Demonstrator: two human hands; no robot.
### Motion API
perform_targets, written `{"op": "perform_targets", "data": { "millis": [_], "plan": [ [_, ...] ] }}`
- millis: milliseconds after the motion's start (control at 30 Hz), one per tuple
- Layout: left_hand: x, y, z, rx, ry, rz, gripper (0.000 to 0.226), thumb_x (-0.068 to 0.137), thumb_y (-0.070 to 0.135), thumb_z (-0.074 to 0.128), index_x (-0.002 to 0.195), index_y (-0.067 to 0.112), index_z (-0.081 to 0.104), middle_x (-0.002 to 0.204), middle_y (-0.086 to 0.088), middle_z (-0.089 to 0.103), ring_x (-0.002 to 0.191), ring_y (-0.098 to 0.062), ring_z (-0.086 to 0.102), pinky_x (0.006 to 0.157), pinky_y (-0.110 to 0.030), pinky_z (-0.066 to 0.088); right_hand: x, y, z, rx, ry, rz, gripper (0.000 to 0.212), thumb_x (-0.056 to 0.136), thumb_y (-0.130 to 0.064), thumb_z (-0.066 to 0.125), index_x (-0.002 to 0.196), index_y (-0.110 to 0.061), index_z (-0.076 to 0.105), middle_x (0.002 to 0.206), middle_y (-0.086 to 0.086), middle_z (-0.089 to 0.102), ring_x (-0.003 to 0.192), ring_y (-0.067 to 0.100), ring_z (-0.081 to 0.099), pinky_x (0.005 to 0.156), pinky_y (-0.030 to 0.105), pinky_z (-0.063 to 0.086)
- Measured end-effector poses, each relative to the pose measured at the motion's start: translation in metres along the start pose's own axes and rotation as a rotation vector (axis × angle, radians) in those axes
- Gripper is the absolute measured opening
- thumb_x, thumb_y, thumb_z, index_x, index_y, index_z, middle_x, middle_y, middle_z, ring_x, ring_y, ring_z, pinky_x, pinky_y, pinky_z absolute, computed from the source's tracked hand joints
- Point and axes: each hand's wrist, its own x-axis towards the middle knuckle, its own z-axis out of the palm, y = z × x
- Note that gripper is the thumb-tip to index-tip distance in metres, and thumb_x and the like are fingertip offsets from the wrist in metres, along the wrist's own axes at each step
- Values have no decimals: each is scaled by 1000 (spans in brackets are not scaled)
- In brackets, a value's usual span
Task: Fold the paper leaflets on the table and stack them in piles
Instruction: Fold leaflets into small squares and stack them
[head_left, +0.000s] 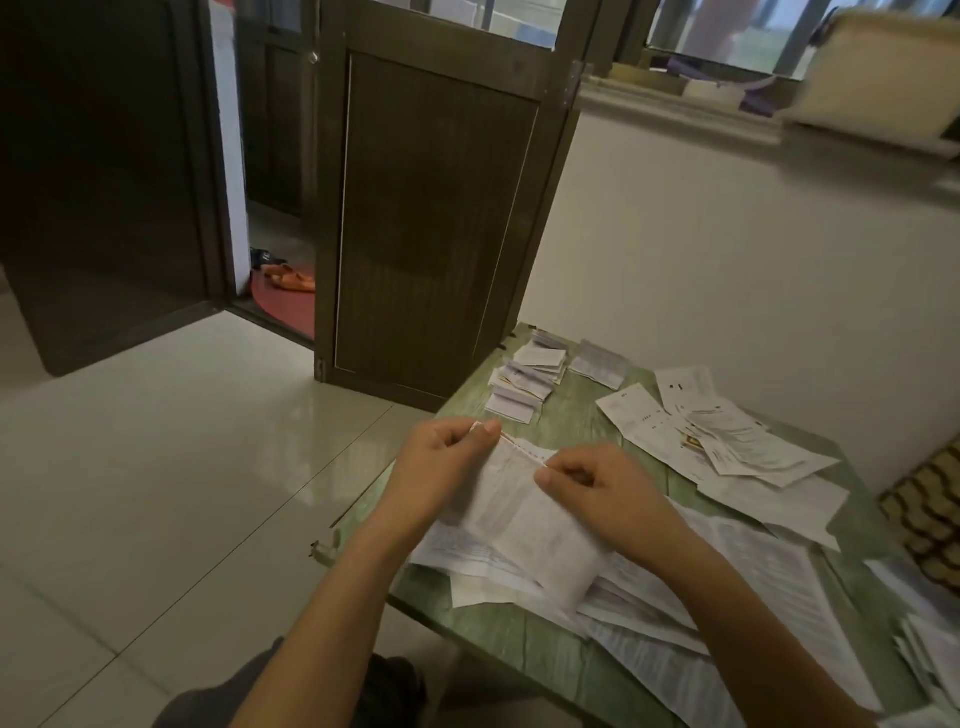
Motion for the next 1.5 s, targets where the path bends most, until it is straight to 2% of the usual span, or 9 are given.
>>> {"op": "perform_targets", "data": {
  "millis": [133, 267, 567, 667, 800, 1000, 1167, 1367, 1500],
  "plan": [
    [-1, 3, -8, -48, 18, -45, 45, 90, 34, 53, 82, -9, 64, 74, -12, 63, 64, -16, 57, 63, -21, 42, -16, 16, -7, 56, -34, 61, 34, 90, -20, 58, 65, 2, 60, 56, 13, 53, 51, 11, 48, 54, 24, 45],
    [-3, 6, -10, -55, 24, -54, 30, 90, 32, 55, 65, 19, 66, 59, 11, 66, 51, 3, 59, 65, -24, 39, -27, 18, -19, 125, -63, 136, 21, 90, -15, 58, 74, -11, 70, 56, -4, 66, 51, 3, 60, 53, 14, 48],
    [-1, 7, -18, -41, 50, -64, 35, 87, 34, 55, 73, 4, 65, 63, 5, 65, 56, -7, 59, 67, -24, 40, -30, 12, -44, 192, 159, 136, 10, 91, -19, 55, 91, -21, 64, 81, -2, 70, 77, 11, 65, 66, 17, 50],
    [-2, 4, -5, -20, -34, -90, 34, 84, 37, 56, 72, 6, 64, 74, -7, 66, 64, -15, 60, 67, -25, 44, -19, -8, -25, 73, -75, 95, 17, 91, -33, 55, 108, -34, 51, 96, -12, 60, 85, 0, 57, 65, 12, 44],
    [-2, 3, -4, -9, -65, -105, 32, 85, 35, 58, 74, 7, 67, 79, -9, 66, 70, -19, 61, 65, -24, 46, -8, -12, -5, -76, -145, 31, 21, 91, -30, 57, 71, -29, 51, 66, -12, 50, 58, -3, 44, 55, 12, 33],
    [0, 4, -29, -163, 198, -42, 23, 88, 29, 57, 80, 10, 68, 69, -2, 68, 59, -11, 59, 52, -15, 50, -20, 8, -10, 323, 64, 270, 24, 90, -26, 58, 78, -5, 59, 70, 4, 64, 60, 9, 58, 52, 19, 43],
    [-15, 11, 8, -68, -232, -172, 43, 74, 57, 49, 97, 23, 60, 91, 3, 69, 79, -12, 68, 63, -20, 56, -15, 3, 0, 728, 211, 379, 15, 92, -21, 57, 100, -11, 63, 94, 5, 73, 86, 22, 70, 78, 41, 57],
    [-17, 9, 16, -30, -145, -89, 14, 94, 27, 52, 87, 27, 63, 84, 12, 68, 65, 3, 66, 56, -14, 52, -14, -4, 13, 754, 168, 338, 16, 93, -17, 54, 106, -12, 60, 96, 6, 72, 88, 20, 70, 78, 38, 57],
    [-15, 7, 11, -43, -171, -163, 21, 97, 14, 46, 89, 20, 65, 86, -3, 68, 73, -15, 64, 61, -25, 53, -13, 1, 11, 852, 193, 381, 20, 93, -4, 50, 105, -15, 62, 96, 8, 72, 91, 25, 68, 82, 43, 55]
  ]
}}
